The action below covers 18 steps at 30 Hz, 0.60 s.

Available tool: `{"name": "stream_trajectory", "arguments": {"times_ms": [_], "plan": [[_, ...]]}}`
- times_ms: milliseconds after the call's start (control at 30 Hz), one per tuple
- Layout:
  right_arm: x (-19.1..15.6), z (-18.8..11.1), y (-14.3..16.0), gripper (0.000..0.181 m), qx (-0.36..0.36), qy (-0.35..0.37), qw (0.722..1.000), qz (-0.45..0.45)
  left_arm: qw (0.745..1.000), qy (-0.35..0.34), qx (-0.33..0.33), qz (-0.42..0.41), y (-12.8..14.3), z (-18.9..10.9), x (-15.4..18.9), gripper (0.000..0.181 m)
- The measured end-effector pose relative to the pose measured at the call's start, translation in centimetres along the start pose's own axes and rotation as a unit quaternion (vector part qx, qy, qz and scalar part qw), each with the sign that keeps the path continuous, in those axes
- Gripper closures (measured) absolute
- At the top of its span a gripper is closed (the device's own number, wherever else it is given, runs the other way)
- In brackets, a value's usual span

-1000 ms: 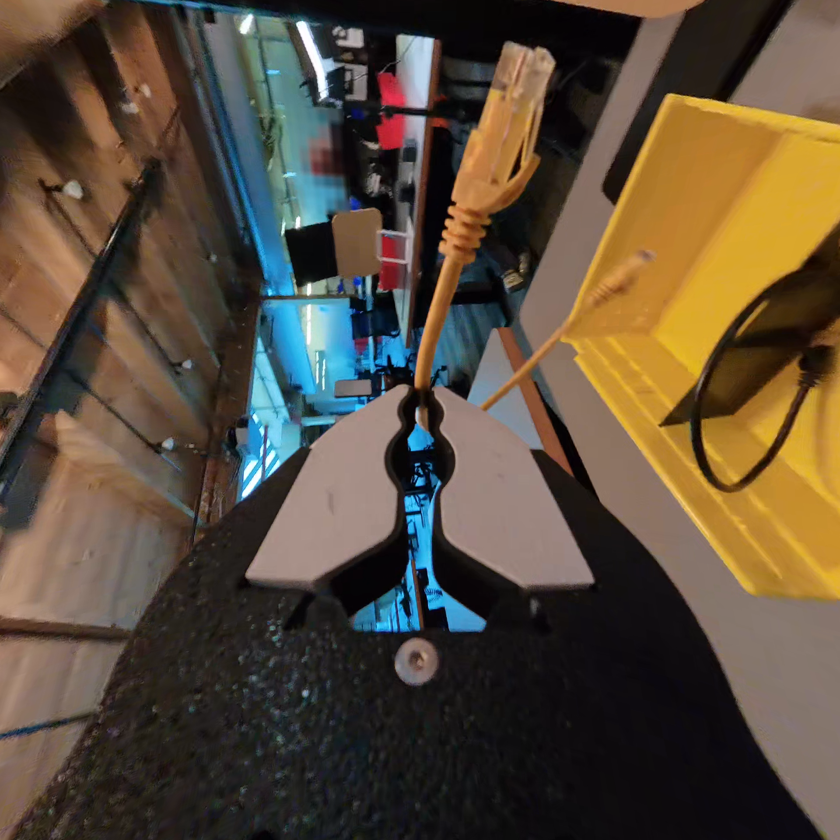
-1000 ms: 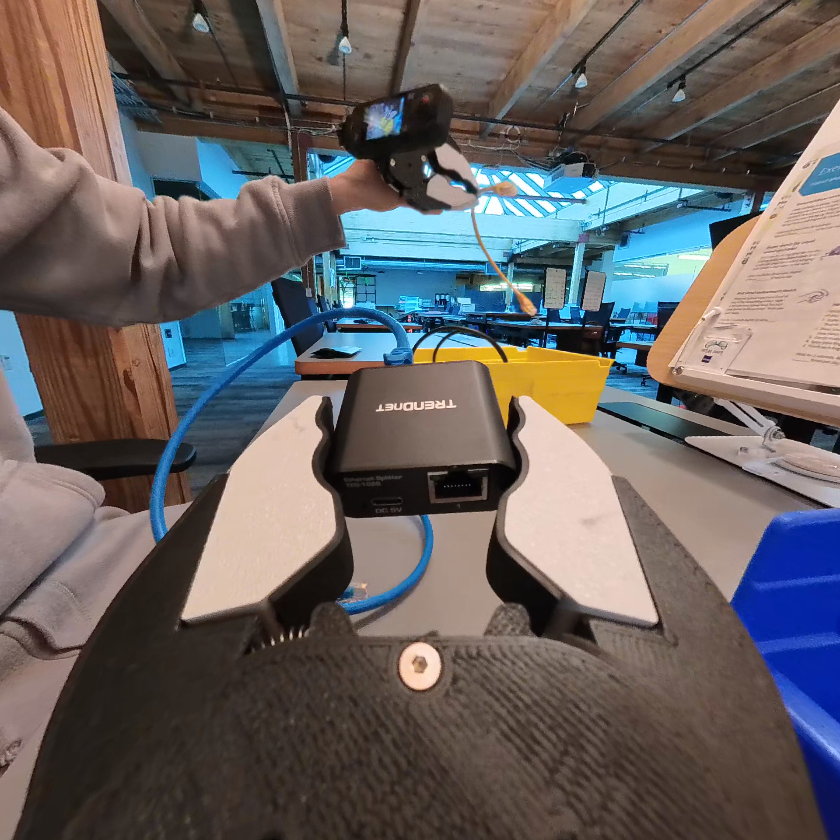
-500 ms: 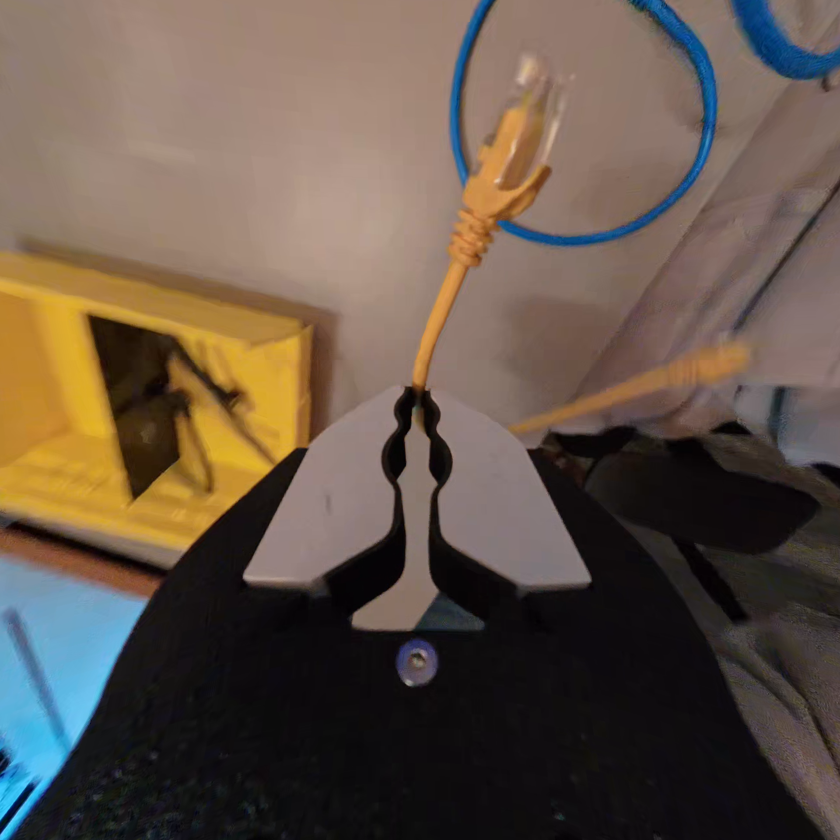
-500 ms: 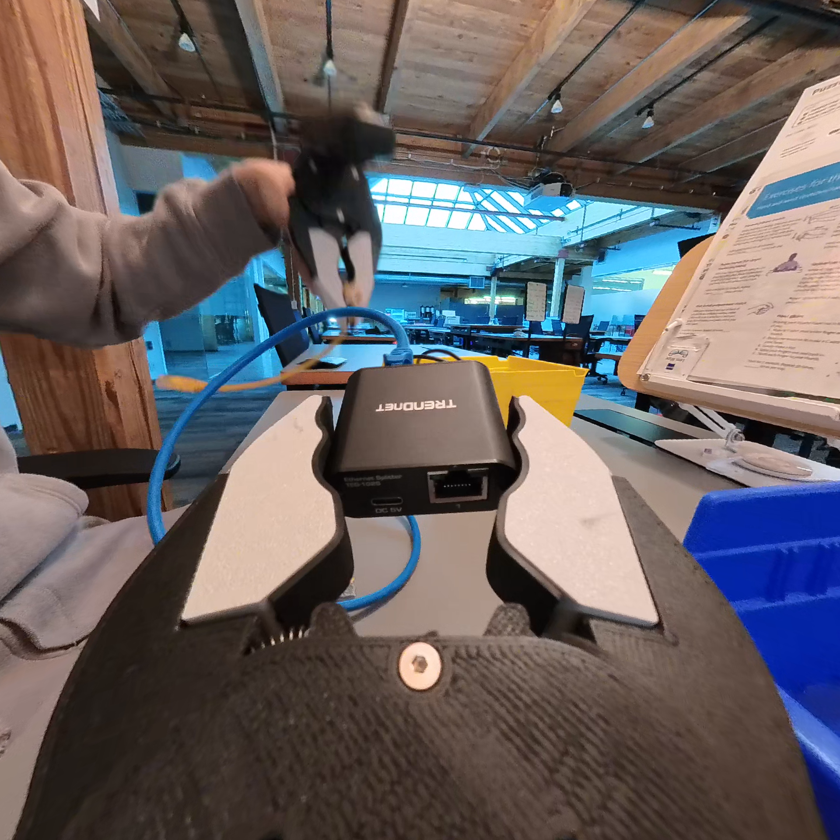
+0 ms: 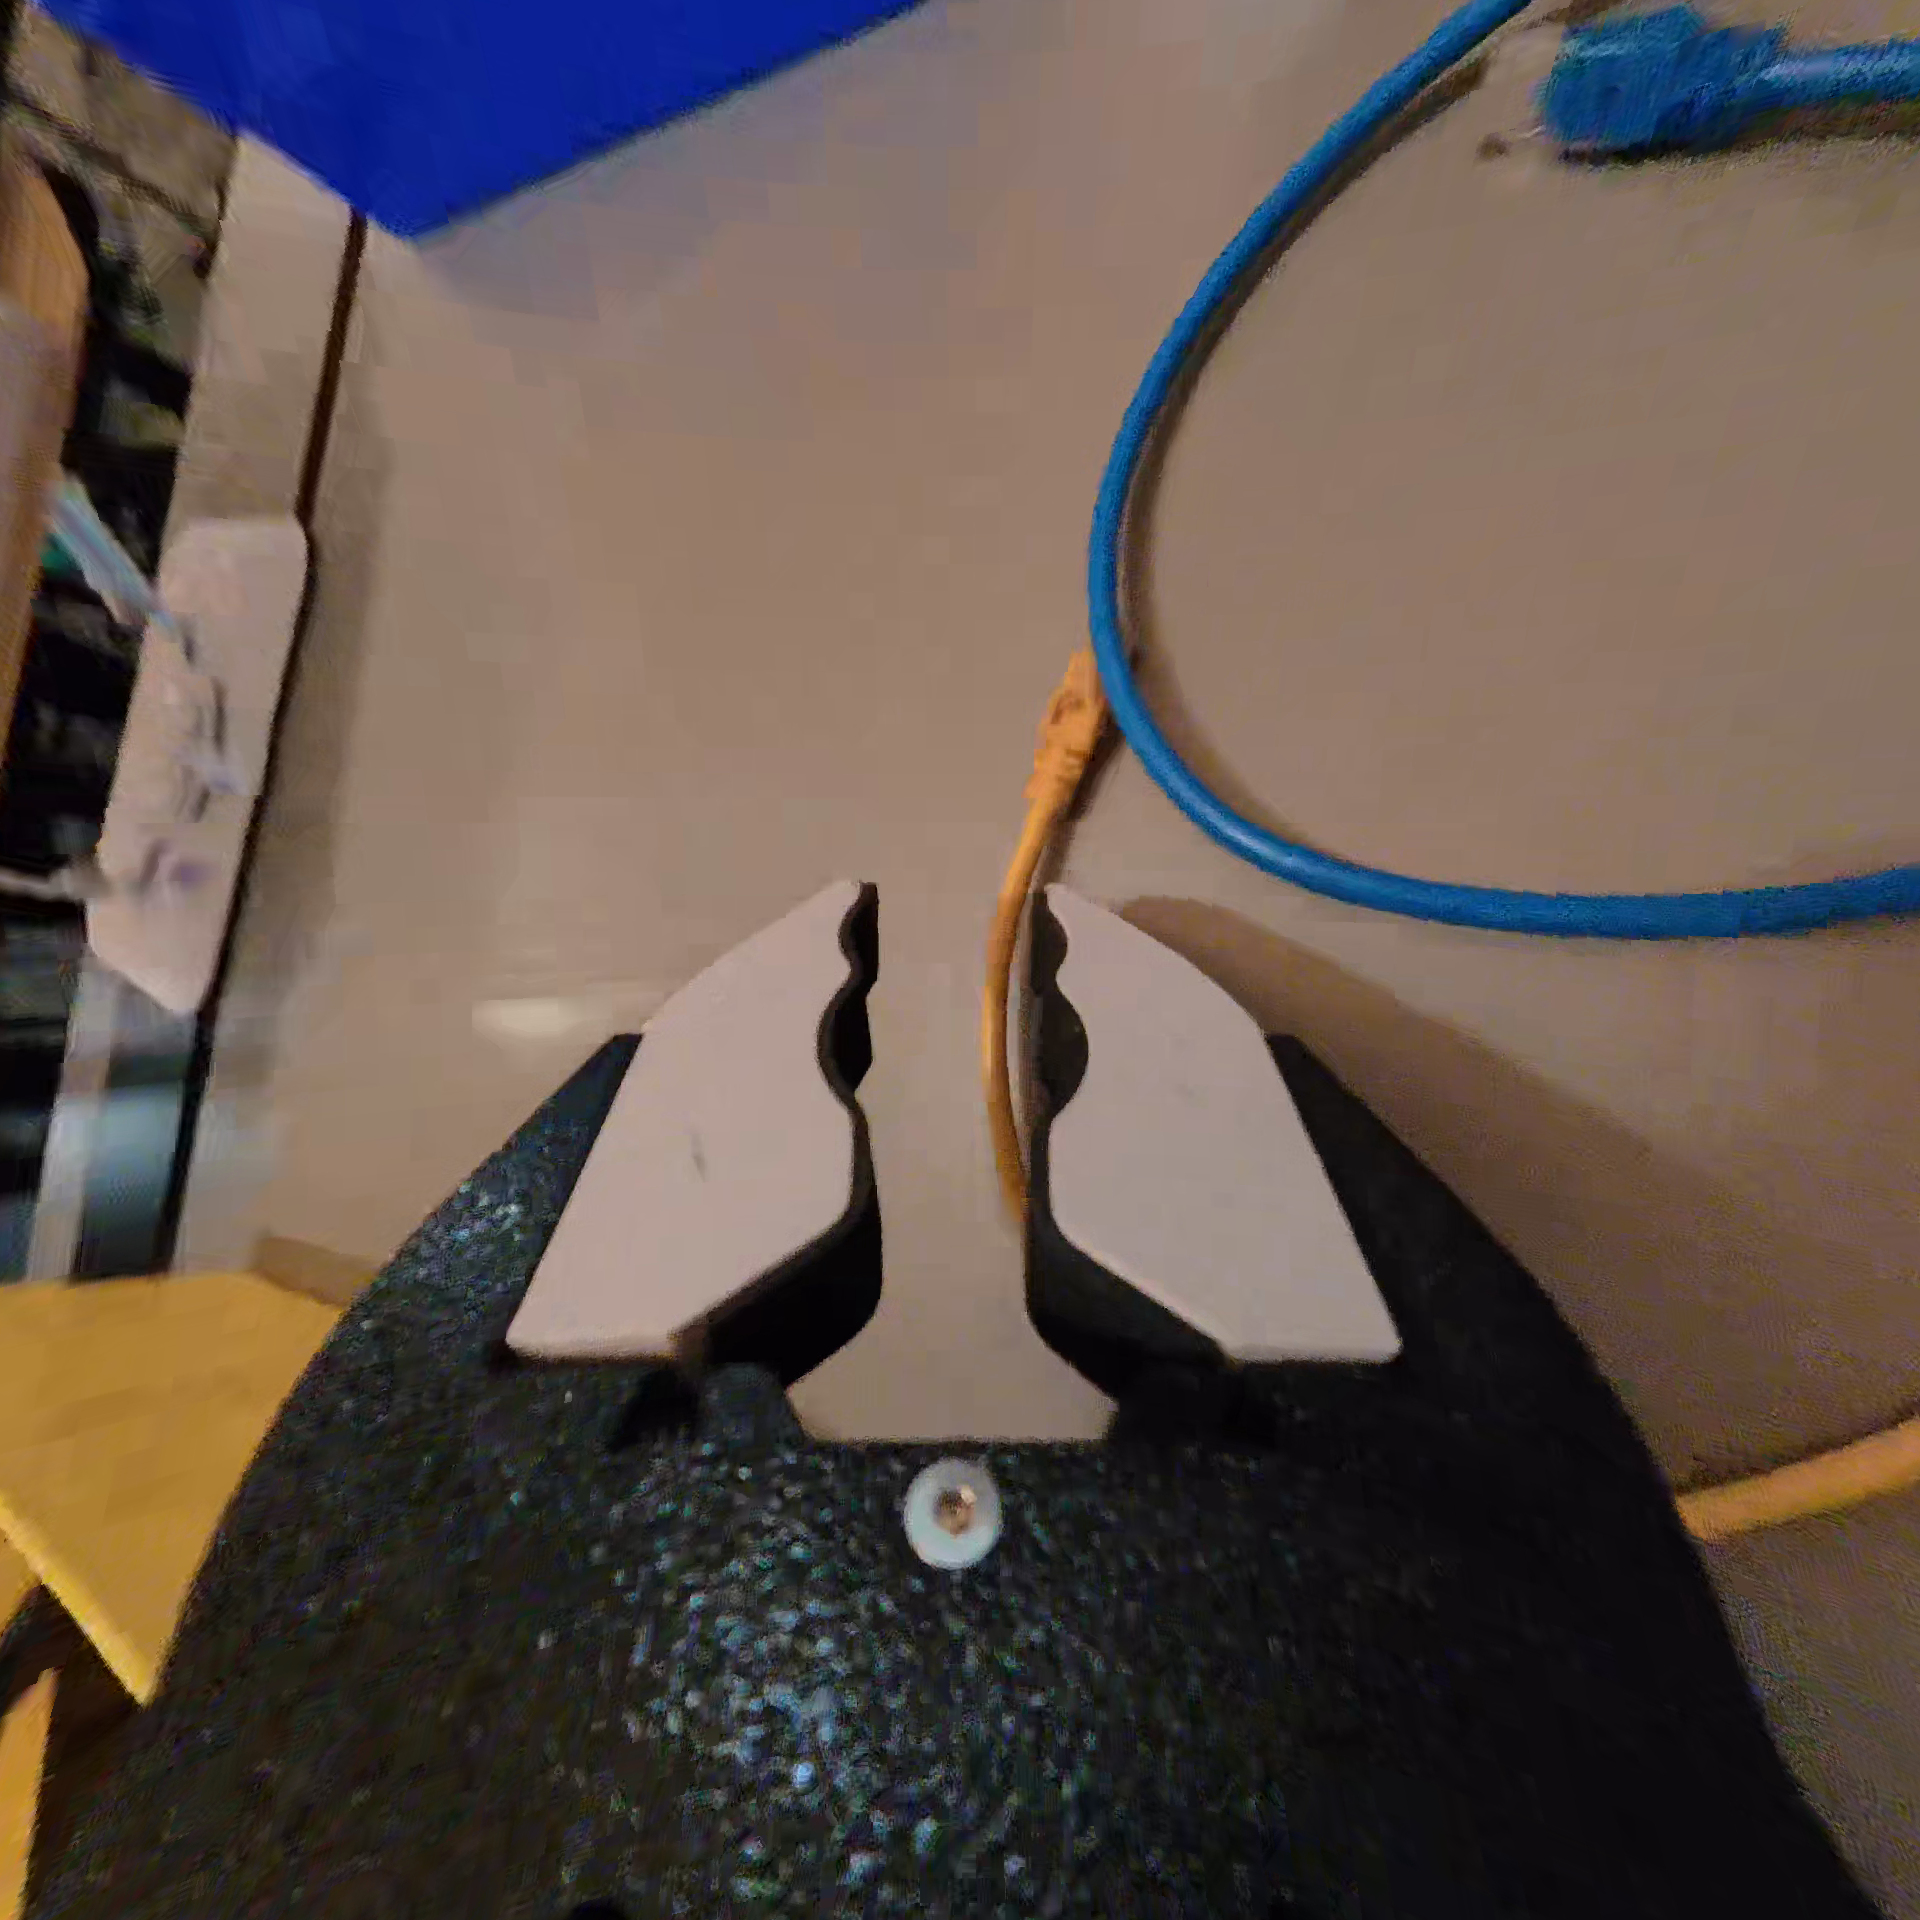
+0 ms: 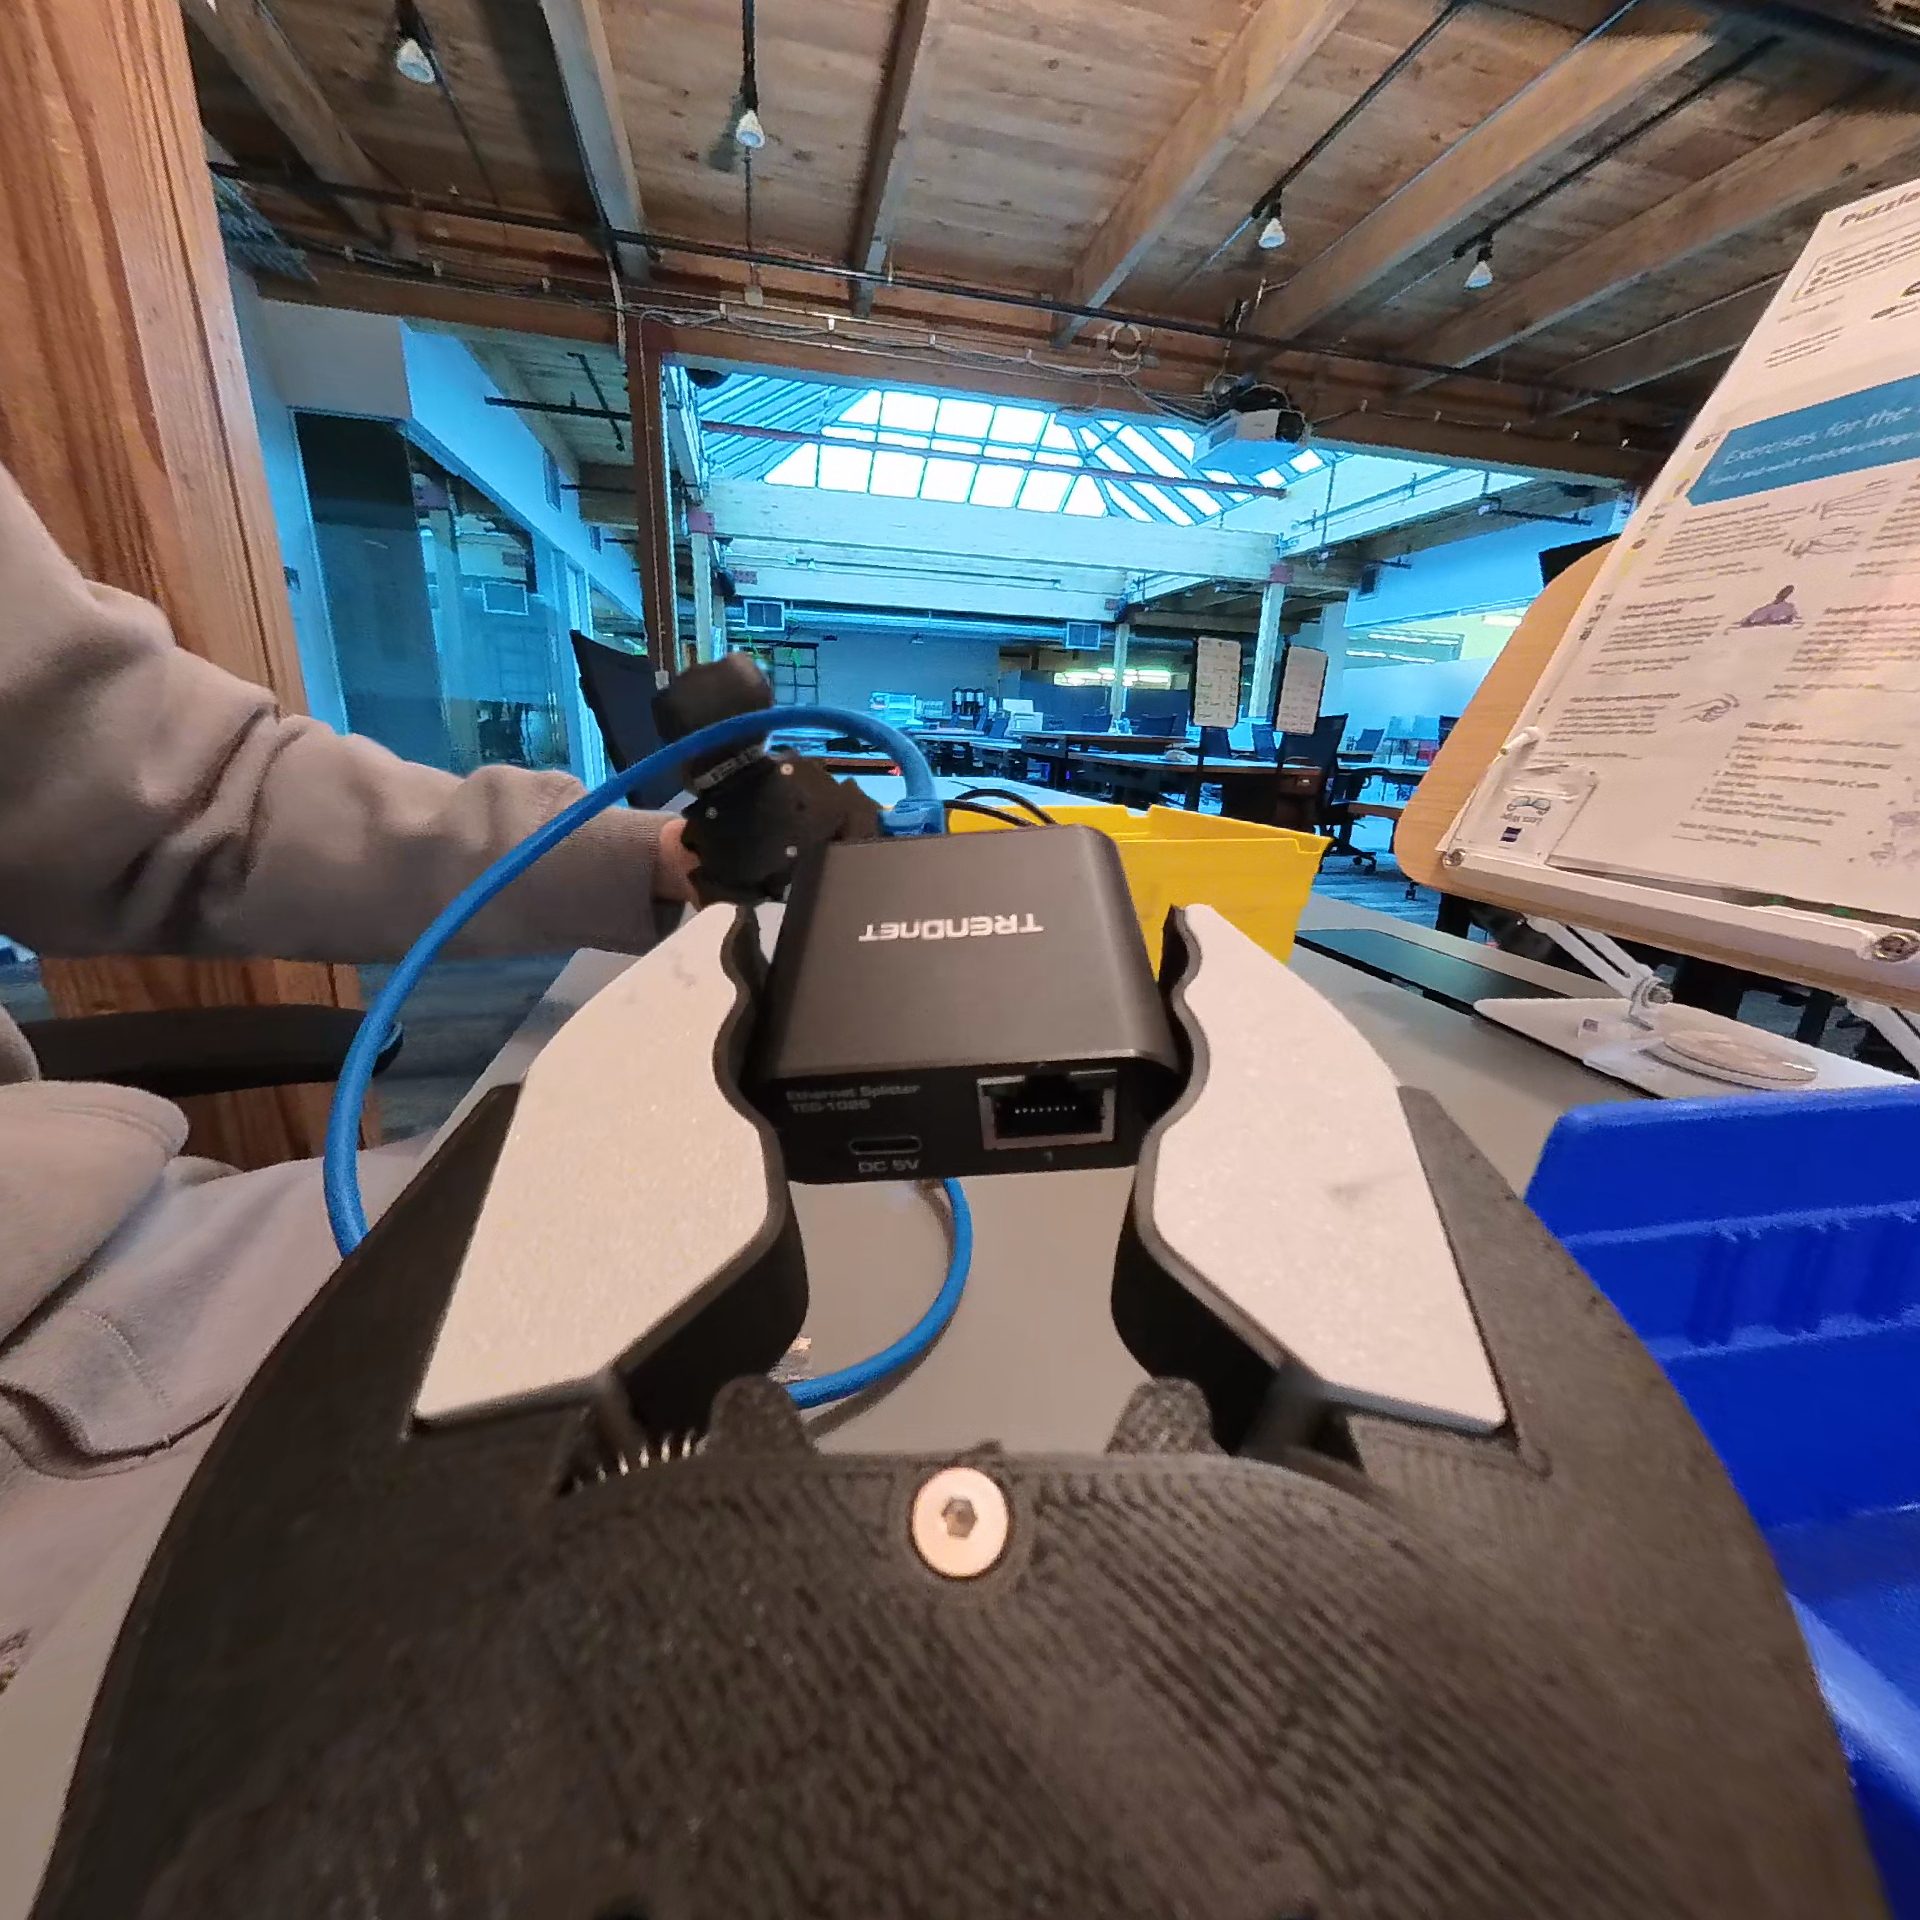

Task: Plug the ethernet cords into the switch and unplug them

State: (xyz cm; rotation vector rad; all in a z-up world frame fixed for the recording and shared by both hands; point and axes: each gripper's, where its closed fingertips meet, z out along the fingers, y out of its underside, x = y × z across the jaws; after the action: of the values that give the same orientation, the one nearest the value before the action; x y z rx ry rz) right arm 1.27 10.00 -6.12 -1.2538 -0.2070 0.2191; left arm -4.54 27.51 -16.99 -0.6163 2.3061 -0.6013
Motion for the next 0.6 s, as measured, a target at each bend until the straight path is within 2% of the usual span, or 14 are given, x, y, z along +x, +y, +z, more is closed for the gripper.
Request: {"name": "stream_trajectory", "arguments": {"times_ms": [33,100,200,333,467,567,600], "plan": [[-0.1,0.0,0.0,0.107,0.000,-0.002,1.000,0.000,0.999,0.004,0.021,0.028,-0.9,0.2,0.2,0.154],[-0.1,-0.1,-0.1,0.107,0.004,-0.006,1.000,0.000,0.997,0.040,0.032,0.061,-1.7,0.9,1.0,0.150],[-0.5,-0.2,-0.1,0.107,0.002,-0.017,1.000,0.001,0.989,0.103,-0.012,0.102,-0.4,2.4,1.8,0.159],[-0.7,0.1,0.4,0.107,-0.020,-0.022,1.000,-0.006,0.989,0.130,-0.003,0.068,-0.6,3.4,1.9,0.172],[-1.1,1.1,1.8,0.107,-0.074,-0.028,0.997,-0.019,0.992,0.125,-0.001,-0.024,-0.8,3.9,1.6,0.173],[-1.5,1.4,2.4,0.107,-0.093,-0.036,0.995,-0.026,0.990,0.119,-0.043,-0.064,-0.2,3.0,0.7,0.173],[-1.6,1.4,2.3,0.107,-0.092,-0.039,0.995,-0.026,0.990,0.111,-0.040,-0.072,-0.8,2.2,-0.2,0.173]]}}
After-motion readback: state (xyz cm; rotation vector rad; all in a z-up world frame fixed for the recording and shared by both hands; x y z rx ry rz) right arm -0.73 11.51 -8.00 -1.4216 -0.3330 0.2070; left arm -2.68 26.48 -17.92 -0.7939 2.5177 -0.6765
